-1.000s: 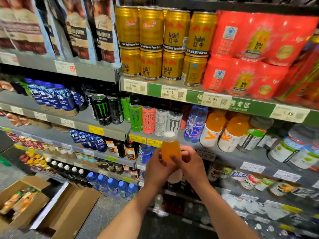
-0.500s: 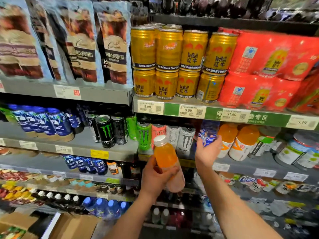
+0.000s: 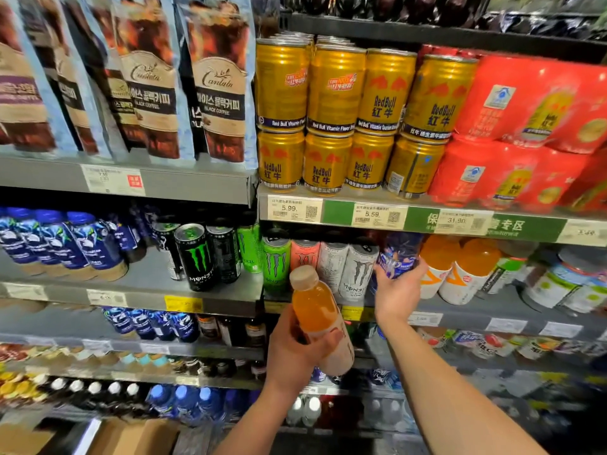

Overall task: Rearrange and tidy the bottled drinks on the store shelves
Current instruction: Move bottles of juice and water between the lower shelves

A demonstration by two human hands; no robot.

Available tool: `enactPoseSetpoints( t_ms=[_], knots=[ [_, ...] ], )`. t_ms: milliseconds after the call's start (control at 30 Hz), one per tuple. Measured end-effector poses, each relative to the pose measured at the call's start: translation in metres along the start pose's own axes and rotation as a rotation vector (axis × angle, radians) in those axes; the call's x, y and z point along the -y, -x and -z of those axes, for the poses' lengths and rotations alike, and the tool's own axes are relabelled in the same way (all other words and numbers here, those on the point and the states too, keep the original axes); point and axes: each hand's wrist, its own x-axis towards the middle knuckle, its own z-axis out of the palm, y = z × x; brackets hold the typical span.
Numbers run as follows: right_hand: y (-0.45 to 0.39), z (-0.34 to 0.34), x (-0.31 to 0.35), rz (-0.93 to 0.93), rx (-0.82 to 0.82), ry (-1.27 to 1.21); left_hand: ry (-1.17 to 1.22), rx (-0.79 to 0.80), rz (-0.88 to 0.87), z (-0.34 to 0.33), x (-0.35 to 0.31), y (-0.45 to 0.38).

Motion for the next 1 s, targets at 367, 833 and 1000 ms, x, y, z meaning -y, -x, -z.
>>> enactPoseSetpoints(
  t_ms=[367,833,1000],
  knots=[
    [-0.010,0.047,-0.017,0.016,0.113,-0.283,0.005,-0.067,0.051,-0.053,0.011,0.004],
    [-0.044,0.184,-0.119,0.085,0.357,-0.289,-0.170,-0.276,-0.070,-0.203,0.018,-0.031],
    [-0.066,0.208,-0.137,0.032,0.464,-0.341,-0.330,-0.297,-0.136,-0.232,0.014,-0.055]
  ],
)
